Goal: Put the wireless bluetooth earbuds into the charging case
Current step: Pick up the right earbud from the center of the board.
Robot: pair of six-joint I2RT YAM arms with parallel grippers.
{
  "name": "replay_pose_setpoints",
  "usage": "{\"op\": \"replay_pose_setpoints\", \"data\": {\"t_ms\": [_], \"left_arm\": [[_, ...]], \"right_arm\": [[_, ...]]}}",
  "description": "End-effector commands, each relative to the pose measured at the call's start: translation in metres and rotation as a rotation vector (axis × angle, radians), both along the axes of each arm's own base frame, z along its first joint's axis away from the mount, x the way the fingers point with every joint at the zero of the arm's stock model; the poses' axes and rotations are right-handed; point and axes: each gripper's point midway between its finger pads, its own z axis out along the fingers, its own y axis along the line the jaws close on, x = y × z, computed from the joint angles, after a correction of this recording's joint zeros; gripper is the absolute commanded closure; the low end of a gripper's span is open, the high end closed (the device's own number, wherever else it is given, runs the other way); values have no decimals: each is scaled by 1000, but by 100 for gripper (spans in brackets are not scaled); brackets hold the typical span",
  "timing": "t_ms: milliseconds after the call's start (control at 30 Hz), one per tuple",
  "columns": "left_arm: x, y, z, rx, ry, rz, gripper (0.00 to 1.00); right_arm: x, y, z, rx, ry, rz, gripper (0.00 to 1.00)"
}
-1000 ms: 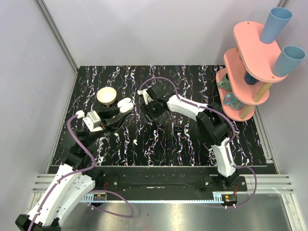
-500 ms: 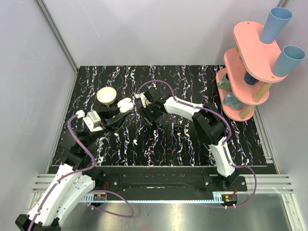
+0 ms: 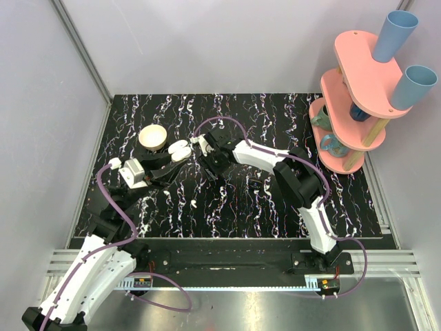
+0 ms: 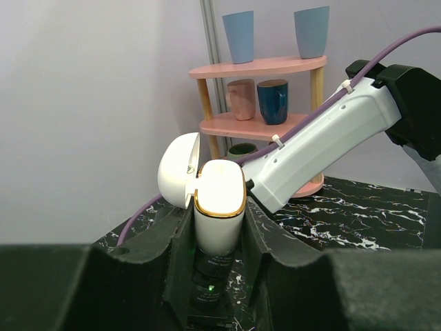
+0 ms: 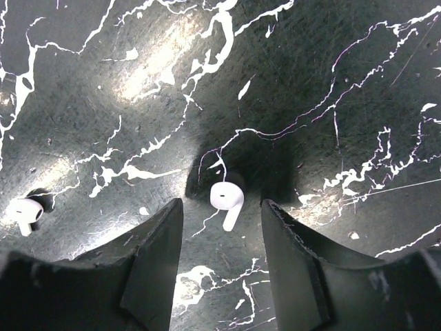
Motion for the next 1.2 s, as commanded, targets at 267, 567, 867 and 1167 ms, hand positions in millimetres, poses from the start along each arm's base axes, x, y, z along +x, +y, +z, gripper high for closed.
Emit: {"op": "replay_pose_setpoints", "data": {"t_ms": [267,567,867,1167], "left_arm": [[2,3,11,-23,-26,16,100],[3,2,9,-20,-23,12,100],[3,2,8,-24,-16,11,100],[4,2,8,-17,-19,16,100]], "right_arm": [[10,14,2,15,-42,20,46],[9,10,-1,-6,-44,25,49],[8,9,-7,-17,-31,17,50],[6,8,-8,-19,-23,19,53]]}}
